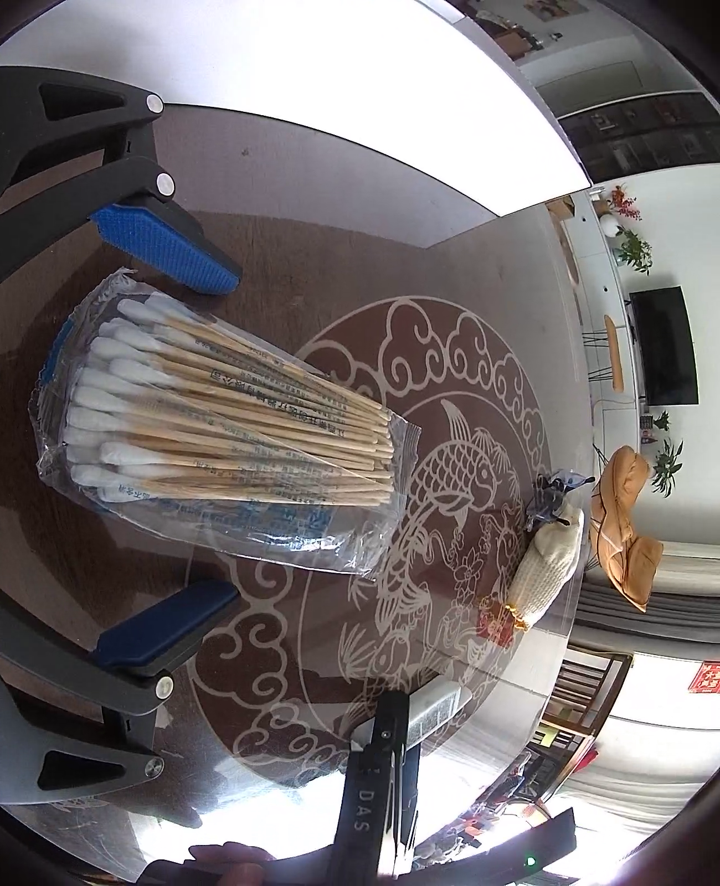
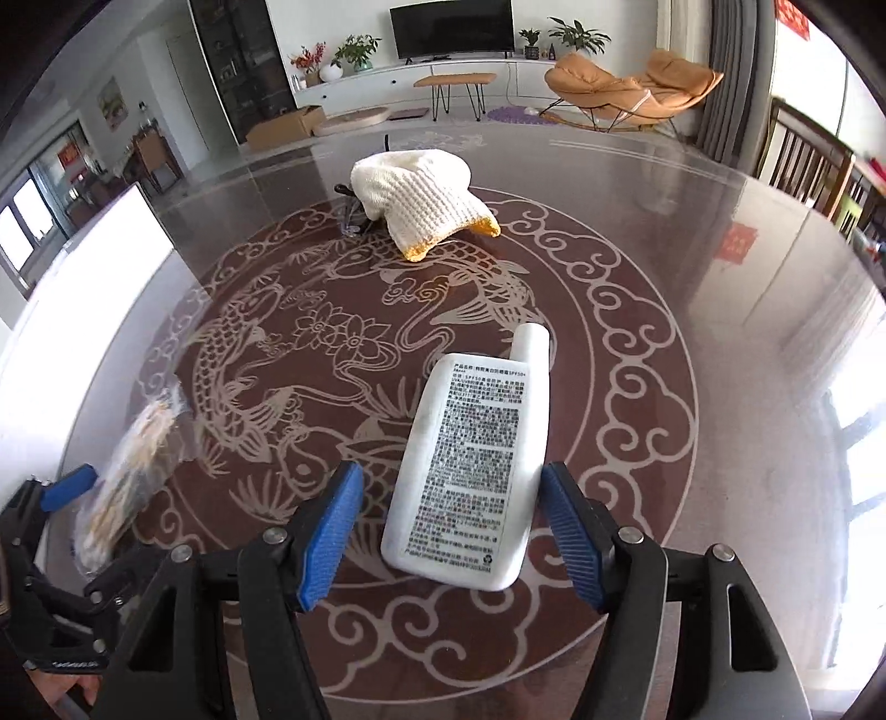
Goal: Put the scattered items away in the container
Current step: 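Close the left tool on the cotton swab bag while the right tool lifts the lotion bottle, then carry the swab bag with the left tool and lotion bottle with the right tool to the box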
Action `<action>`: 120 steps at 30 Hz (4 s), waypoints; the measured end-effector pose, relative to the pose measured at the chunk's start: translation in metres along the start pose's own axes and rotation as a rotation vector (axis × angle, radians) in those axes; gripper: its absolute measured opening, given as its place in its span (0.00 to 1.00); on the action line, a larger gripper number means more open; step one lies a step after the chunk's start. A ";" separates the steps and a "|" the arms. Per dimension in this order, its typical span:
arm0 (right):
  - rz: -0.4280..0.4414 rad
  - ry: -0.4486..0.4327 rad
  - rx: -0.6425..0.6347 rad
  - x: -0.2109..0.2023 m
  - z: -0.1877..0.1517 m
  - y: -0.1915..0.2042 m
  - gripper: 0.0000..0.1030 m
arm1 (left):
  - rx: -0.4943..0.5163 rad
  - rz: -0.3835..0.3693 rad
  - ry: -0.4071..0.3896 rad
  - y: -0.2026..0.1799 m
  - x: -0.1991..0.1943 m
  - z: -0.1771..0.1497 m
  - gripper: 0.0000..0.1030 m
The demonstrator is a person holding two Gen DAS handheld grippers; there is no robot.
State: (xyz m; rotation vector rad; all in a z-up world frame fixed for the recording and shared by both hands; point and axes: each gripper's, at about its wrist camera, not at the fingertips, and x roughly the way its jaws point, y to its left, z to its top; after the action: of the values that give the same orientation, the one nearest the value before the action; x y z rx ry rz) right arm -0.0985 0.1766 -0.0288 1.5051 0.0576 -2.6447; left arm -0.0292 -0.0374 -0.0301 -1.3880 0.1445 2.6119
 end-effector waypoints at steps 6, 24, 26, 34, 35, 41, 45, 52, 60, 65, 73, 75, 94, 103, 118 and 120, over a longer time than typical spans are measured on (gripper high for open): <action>-0.018 -0.085 -0.005 0.001 -0.009 0.003 0.67 | -0.002 0.005 0.000 0.000 0.000 0.001 1.00; 0.135 -0.141 -0.013 -0.044 -0.061 -0.028 0.50 | 0.012 -0.131 -0.029 -0.014 -0.032 -0.021 0.43; 0.172 -0.154 -0.004 -0.058 -0.079 -0.033 0.50 | -0.013 -0.144 -0.043 -0.016 -0.042 -0.033 0.43; 0.233 -0.204 -0.064 -0.095 -0.119 -0.016 0.50 | -0.074 -0.156 -0.118 -0.021 -0.077 -0.051 0.42; 0.234 -0.207 -0.076 -0.097 -0.121 -0.011 0.50 | -0.091 -0.160 -0.115 -0.019 -0.077 -0.053 0.42; 0.297 -0.215 -0.147 -0.105 -0.114 0.030 0.50 | -0.201 -0.202 -0.189 0.009 -0.121 -0.039 0.42; 0.380 -0.270 -0.237 -0.129 -0.081 0.082 0.49 | -0.272 -0.187 -0.284 0.055 -0.174 -0.018 0.42; 0.572 -0.351 -0.369 -0.167 0.010 0.214 0.17 | -0.371 0.023 -0.345 0.182 -0.225 -0.003 0.42; 0.575 -0.332 -0.383 -0.160 0.065 0.254 0.21 | -0.393 0.068 -0.310 0.220 -0.227 -0.033 0.42; 0.580 -0.078 -0.450 -0.103 -0.011 0.245 0.46 | -0.407 0.017 -0.357 0.203 -0.240 -0.043 0.42; 0.516 -0.012 -0.418 -0.035 -0.099 0.277 0.52 | -0.379 0.030 -0.378 0.174 -0.262 -0.058 0.42; 0.490 -0.040 -0.444 -0.031 -0.100 0.287 0.53 | -0.380 0.032 -0.379 0.172 -0.265 -0.060 0.42; 0.471 -0.130 -0.516 -0.055 -0.105 0.232 0.50 | -0.432 0.002 -0.337 0.177 -0.244 -0.077 0.42; 0.495 -0.168 -0.423 -0.087 -0.075 0.208 0.17 | -0.414 -0.008 -0.320 0.168 -0.240 -0.077 0.42; 0.544 -0.162 -0.347 -0.085 -0.065 0.179 0.14 | -0.393 -0.025 -0.324 0.161 -0.240 -0.073 0.42; 0.560 -0.173 -0.331 -0.093 -0.058 0.178 0.14 | -0.396 -0.020 -0.318 0.163 -0.240 -0.072 0.42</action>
State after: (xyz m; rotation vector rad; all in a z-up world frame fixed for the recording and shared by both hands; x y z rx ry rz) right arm 0.0170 0.0103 0.0237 1.0022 0.0487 -2.1703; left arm 0.1278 -0.2367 0.1283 -1.0343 -0.4493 2.9063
